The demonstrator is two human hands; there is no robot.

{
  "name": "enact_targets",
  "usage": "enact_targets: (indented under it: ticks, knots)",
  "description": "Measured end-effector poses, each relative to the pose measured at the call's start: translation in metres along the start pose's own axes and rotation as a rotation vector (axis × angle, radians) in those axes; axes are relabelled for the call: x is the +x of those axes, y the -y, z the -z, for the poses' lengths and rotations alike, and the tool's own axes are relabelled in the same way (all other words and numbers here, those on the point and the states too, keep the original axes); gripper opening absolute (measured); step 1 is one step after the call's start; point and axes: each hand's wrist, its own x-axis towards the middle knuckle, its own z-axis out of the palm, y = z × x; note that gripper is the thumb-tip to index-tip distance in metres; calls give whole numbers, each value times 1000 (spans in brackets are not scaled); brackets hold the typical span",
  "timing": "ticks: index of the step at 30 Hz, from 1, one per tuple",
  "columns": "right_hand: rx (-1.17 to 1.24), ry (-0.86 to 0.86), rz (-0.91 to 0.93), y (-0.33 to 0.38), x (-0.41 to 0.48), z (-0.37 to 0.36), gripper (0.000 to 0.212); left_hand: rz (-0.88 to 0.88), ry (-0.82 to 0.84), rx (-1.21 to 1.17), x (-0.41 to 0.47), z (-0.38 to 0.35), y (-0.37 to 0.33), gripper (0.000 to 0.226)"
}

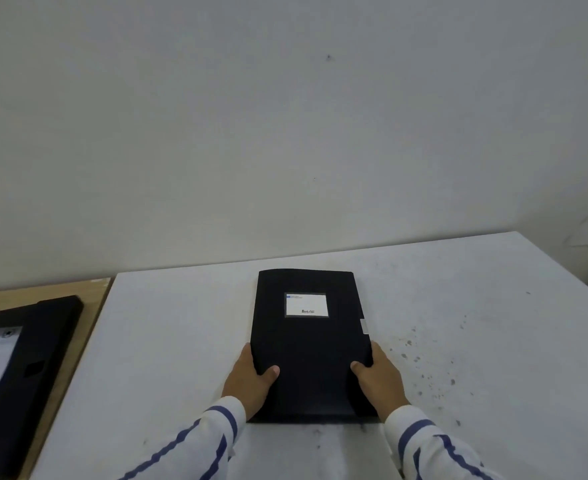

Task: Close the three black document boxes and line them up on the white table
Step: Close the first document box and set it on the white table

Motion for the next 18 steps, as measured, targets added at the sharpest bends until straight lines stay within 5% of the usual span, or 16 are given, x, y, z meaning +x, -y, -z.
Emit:
enact_targets:
  ticks: [18]
  knots:
    - [-42, -3, 76, -63, 168, 173, 38, 42, -65, -111, 65, -173, -153, 57]
